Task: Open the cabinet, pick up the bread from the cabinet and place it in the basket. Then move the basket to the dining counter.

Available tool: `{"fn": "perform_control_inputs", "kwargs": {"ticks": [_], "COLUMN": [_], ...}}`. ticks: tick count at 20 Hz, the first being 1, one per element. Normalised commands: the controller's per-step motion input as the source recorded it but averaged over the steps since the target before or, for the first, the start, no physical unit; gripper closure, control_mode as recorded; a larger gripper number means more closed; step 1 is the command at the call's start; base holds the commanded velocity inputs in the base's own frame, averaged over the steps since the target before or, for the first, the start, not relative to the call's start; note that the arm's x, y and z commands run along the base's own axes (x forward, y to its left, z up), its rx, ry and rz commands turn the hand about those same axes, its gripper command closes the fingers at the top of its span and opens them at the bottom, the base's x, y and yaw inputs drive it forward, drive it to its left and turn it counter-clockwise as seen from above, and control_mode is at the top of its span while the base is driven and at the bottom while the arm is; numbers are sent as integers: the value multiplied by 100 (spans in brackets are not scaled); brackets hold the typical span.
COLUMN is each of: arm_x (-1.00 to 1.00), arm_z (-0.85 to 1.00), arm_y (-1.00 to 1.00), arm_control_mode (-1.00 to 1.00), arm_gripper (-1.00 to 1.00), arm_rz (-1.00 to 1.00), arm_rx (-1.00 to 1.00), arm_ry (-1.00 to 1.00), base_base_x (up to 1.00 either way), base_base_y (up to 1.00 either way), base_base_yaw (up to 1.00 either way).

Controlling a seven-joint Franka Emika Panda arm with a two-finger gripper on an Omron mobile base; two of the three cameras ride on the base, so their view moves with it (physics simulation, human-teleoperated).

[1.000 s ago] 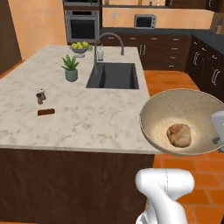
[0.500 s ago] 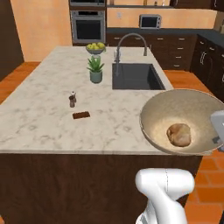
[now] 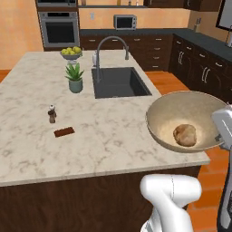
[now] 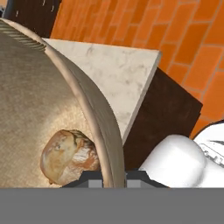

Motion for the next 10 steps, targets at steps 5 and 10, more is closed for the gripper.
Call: {"fn": "perform_control_inputs", "kwargs": {"ticks": [5,10], "arm_x": [100,100], "arm_z": [-57,-58], "arm_y": [-20,-14], "arm_control_mode": [-100,-100], "arm_gripper": [100,100], "arm_rz": [8,17], "arm_rx": [0,0], "arm_ry": [19,6], "base_base_x": [0,0], "base_base_y": [0,0], "base_base_yaw": [0,0]}}
